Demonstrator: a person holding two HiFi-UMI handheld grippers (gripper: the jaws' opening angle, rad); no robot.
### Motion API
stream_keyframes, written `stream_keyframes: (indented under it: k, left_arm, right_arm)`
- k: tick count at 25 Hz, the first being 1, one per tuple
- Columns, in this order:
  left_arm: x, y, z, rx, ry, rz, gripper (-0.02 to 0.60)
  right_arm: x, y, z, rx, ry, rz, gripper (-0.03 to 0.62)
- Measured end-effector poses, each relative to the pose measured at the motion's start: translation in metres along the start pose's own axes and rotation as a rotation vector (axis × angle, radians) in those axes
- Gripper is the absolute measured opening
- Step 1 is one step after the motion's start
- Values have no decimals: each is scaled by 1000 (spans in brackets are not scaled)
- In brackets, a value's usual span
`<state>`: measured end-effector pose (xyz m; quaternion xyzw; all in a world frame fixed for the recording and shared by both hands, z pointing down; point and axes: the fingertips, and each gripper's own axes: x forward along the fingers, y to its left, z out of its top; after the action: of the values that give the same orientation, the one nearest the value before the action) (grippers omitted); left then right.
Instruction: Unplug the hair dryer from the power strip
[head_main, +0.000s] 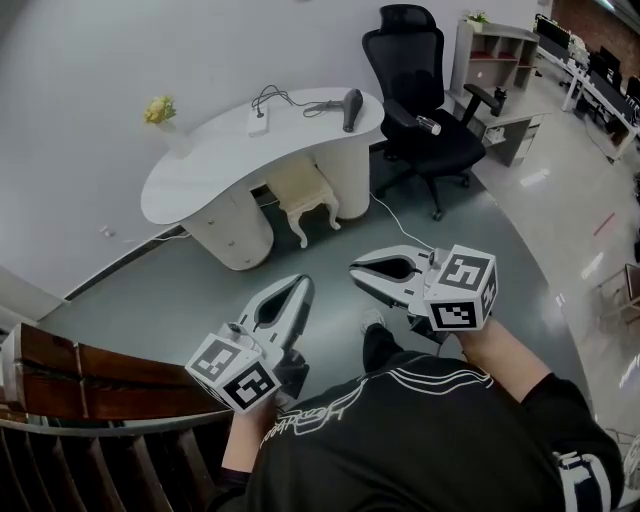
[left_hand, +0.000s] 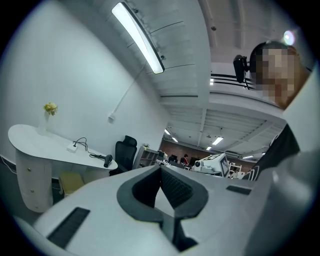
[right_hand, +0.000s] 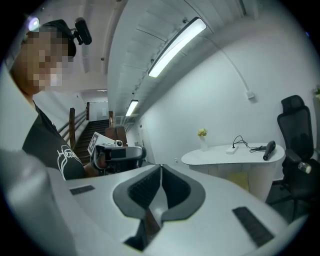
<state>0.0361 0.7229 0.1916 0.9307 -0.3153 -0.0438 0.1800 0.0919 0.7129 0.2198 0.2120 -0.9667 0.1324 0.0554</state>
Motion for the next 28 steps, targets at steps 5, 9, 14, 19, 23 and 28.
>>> stream_keyframes:
  k: [5, 9, 14, 19, 23, 28]
  left_arm:
    - [38, 47, 6, 16, 14, 22, 3]
    - [94, 95, 12, 77, 67, 29, 3]
    - [173, 179, 15, -24, 109, 69, 3]
    - [239, 248, 45, -33, 114, 116, 3]
    - [261, 281, 57, -35, 97, 154, 3]
    - [271, 318, 70, -67, 74, 170, 3]
  right_arm:
    - [23, -61, 3, 50, -21, 18, -2]
    - [44, -135, 8, 82, -15, 12, -2]
    - [70, -241, 12, 141, 17, 10, -2]
    - [97, -335, 35, 188, 11, 46, -2]
    - [117, -373, 53, 203, -13, 96, -2]
    - [143, -401, 62, 180, -6, 119, -2]
